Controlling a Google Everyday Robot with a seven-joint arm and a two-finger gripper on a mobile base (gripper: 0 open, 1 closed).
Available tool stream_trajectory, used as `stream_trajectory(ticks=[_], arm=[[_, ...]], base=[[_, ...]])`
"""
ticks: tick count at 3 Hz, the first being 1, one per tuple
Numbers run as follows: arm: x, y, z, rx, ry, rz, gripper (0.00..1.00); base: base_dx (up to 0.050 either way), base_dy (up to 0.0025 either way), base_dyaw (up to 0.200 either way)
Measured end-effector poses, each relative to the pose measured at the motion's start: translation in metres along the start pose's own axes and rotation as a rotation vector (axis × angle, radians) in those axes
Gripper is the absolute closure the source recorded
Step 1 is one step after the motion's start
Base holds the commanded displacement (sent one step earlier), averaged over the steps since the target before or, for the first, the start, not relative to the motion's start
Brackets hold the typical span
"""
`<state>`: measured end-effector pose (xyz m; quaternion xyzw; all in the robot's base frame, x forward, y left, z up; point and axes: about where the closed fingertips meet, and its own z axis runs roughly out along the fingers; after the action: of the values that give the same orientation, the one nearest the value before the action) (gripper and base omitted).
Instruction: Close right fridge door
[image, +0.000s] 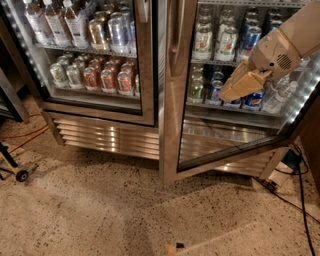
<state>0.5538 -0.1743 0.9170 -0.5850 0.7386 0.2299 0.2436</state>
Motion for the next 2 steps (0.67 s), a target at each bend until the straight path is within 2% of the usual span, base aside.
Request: stream_trajectory(ticks=[2], arm=[[0.0000, 0.0000, 0.0000, 0.000, 0.000, 0.000, 1.00]], base=[[0.050, 0.00006, -0.001]])
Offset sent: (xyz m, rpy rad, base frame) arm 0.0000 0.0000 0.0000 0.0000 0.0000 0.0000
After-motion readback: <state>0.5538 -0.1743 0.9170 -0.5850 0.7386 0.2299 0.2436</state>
